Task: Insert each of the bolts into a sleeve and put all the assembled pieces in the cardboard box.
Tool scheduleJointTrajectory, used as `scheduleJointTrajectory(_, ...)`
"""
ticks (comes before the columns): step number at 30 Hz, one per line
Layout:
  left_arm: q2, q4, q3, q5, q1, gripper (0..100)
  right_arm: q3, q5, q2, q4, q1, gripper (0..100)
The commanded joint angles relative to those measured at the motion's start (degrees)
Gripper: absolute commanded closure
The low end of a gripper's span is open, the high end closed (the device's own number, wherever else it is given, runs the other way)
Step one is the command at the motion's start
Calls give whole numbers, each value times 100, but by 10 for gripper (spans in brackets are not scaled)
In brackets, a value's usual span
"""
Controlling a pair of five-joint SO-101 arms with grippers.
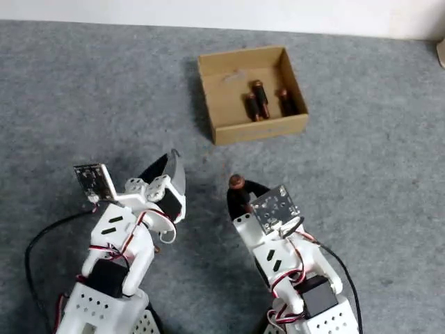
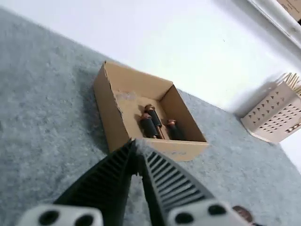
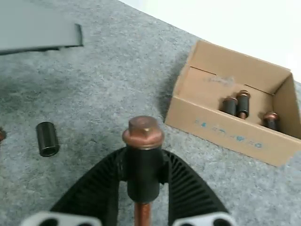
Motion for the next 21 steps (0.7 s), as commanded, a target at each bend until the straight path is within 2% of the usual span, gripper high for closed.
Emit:
scheduleJointTrajectory(1, -31, -835, 233, -167, -92, 993, -330, 378, -66, -286, 136, 993)
scheduleJointTrajectory(3, -31, -1090, 338, -149, -163, 993, -356, 853, -57, -268, 127, 993)
scheduleJointTrajectory(7, -31, -1108, 347, -149, -180, 993, -435, 897, 303, -312, 154, 994)
scheduleJointTrajectory(10, -31, -1108, 356, -149, -180, 993, -1068, 905, 1226, -514, 171, 994)
scheduleJointTrajectory(14, -31, -1099, 391, -149, -163, 993, -2633, 905, 3231, -796, 593, 994)
scheduleJointTrajectory(21, -31, -1099, 409, -141, -171, 993, -6273, 905, 7433, -673, 1332, 994)
